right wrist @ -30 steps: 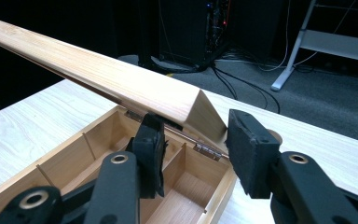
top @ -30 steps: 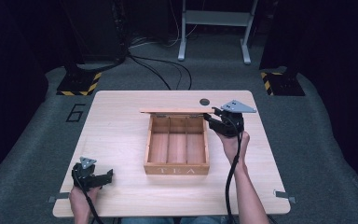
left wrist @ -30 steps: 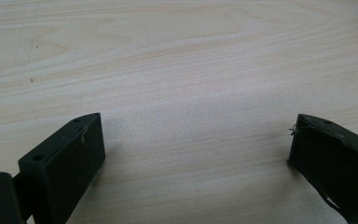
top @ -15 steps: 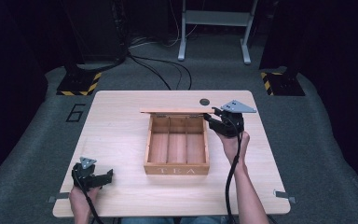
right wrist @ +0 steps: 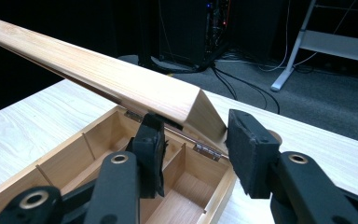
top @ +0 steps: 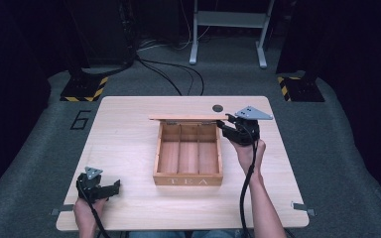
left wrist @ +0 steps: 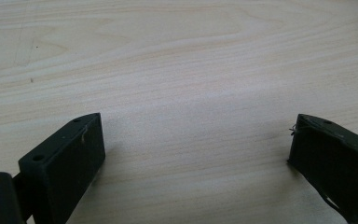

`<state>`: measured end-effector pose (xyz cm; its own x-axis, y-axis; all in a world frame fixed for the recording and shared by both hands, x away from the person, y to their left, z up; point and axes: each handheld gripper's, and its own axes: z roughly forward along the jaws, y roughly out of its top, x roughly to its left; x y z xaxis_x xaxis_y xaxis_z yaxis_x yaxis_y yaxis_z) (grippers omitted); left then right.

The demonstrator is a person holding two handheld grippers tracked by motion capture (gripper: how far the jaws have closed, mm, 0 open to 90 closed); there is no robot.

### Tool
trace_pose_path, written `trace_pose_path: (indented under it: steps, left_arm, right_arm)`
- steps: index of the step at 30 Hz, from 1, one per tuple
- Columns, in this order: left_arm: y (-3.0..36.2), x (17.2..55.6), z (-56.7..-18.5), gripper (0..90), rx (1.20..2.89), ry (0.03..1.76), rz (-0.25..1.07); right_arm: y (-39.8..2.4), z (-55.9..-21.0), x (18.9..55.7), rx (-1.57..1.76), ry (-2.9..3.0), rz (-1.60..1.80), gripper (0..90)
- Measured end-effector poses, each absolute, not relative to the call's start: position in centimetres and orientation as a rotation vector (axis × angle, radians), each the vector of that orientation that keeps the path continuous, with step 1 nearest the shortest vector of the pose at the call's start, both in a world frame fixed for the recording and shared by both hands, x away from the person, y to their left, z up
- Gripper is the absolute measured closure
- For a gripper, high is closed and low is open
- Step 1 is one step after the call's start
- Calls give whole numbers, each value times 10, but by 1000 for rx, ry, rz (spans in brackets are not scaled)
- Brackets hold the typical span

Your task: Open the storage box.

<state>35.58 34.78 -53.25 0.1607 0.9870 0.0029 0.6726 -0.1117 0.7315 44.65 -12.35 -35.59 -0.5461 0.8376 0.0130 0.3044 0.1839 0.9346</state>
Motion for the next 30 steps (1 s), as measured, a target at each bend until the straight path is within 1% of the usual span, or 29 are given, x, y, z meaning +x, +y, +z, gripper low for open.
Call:
trace_pose_path:
  steps: [30]
  left_arm:
    - [348, 356, -533, 31, 1850, 1574, 686]
  right_arm:
    - [-124, -355, 448, 1059, 1952, 1351, 575]
